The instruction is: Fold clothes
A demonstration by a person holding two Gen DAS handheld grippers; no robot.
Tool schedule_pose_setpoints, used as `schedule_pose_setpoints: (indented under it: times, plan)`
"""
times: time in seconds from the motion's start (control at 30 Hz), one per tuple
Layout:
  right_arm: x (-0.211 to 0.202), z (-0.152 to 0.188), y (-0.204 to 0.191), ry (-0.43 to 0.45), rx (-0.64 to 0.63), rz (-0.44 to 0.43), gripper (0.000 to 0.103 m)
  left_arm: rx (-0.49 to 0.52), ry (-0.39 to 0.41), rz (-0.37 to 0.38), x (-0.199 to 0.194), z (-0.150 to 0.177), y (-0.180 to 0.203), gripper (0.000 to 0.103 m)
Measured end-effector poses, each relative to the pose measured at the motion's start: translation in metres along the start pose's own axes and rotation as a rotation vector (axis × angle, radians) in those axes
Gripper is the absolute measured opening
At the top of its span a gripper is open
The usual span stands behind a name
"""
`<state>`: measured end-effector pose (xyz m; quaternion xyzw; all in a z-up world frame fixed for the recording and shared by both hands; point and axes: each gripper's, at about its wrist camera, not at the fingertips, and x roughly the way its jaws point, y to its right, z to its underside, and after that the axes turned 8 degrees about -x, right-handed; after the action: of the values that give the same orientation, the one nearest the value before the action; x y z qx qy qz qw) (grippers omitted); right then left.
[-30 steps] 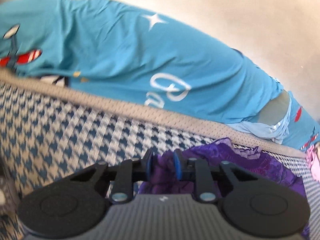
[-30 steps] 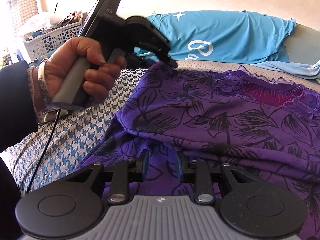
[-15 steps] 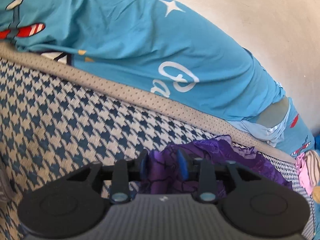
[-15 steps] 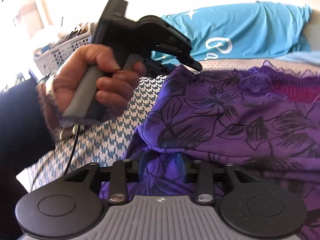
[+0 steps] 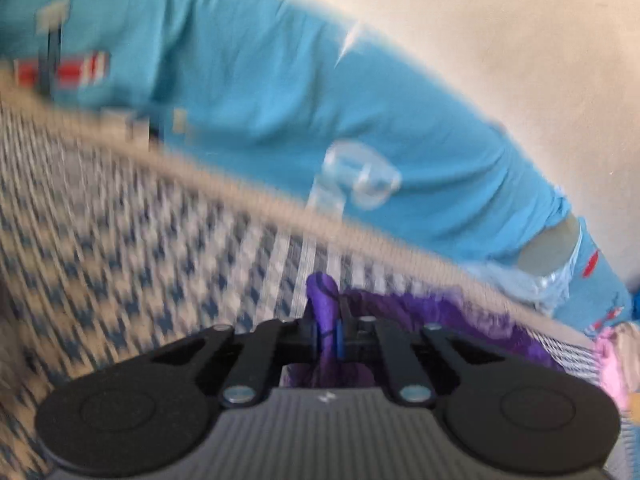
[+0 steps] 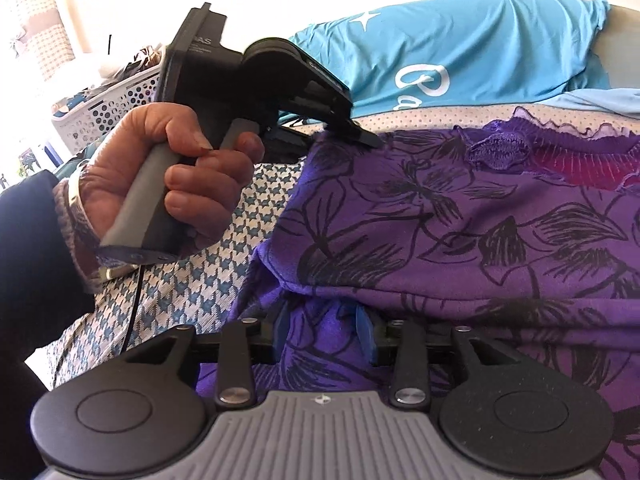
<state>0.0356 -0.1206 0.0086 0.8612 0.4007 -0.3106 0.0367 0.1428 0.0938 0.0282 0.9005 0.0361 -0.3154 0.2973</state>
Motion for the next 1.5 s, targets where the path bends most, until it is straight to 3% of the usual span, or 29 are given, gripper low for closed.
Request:
schedule_pose_setpoints:
  times: [0.1, 0.2, 0.3, 0.37, 0.4, 0.5, 0.63, 0.8, 0.93, 1.03, 1.23, 1.37, 1.43, 1.5]
  plan:
    - [-0.003, -0.002, 0.0, 0.028, -0.004, 0.009, 0.036, 0.204, 0.118, -0.041, -0.006, 0.01, 0.028, 0.007]
    - [-0.002, -0.001, -0.002, 0.033, -0.018, 0.022, 0.037, 0.29, 0.136, -0.136, 0.008, 0.025, 0.032, 0.007]
    - [-0.001, 0.0, -0.003, 0.018, -0.028, 0.035, 0.037, 0.311, 0.105, -0.221, 0.026, 0.03, 0.017, 0.011]
    - [0.0, 0.0, -0.003, 0.005, -0.031, 0.041, 0.037, 0.31, 0.088, -0.305, 0.035, 0.028, 0.005, 0.02]
    - [0.0, 0.0, -0.003, -0.001, -0.029, 0.041, 0.037, 0.276, 0.078, -0.339, 0.038, 0.025, -0.003, 0.032]
    - [-0.003, -0.001, -0.002, -0.011, -0.023, 0.039, 0.037, 0.162, 0.066, -0.319, 0.03, 0.01, -0.02, 0.037]
    - [-0.011, -0.004, 0.0, -0.01, -0.015, 0.021, 0.038, 0.174, 0.115, -0.372, 0.014, 0.0, -0.015, 0.041]
    - [-0.026, -0.007, -0.006, 0.001, -0.051, -0.051, 0.038, 0.133, 0.121, -0.329, -0.008, -0.01, -0.011, 0.046]
    - [-0.037, -0.011, -0.01, 0.055, -0.072, -0.027, 0.038, 0.152, 0.1, -0.246, -0.023, -0.006, 0.003, 0.056]
    - [-0.038, -0.013, -0.005, 0.087, -0.056, 0.052, 0.038, 0.182, 0.077, -0.196, -0.03, 0.005, 0.017, 0.068]
    - [-0.032, -0.013, 0.014, 0.081, 0.008, 0.24, 0.038, 0.239, -0.036, -0.11, -0.024, 0.038, 0.033, 0.073]
    - [-0.02, -0.007, 0.024, 0.01, 0.047, 0.307, 0.038, 0.321, -0.13, -0.123, -0.008, 0.065, 0.039, 0.079]
    - [-0.02, -0.005, 0.025, -0.004, 0.056, 0.307, 0.04, 0.389, -0.175, -0.164, 0.003, 0.079, 0.041, 0.088]
    - [-0.019, -0.004, 0.025, -0.017, 0.057, 0.307, 0.043, 0.447, -0.156, -0.189, 0.005, 0.088, 0.041, 0.097]
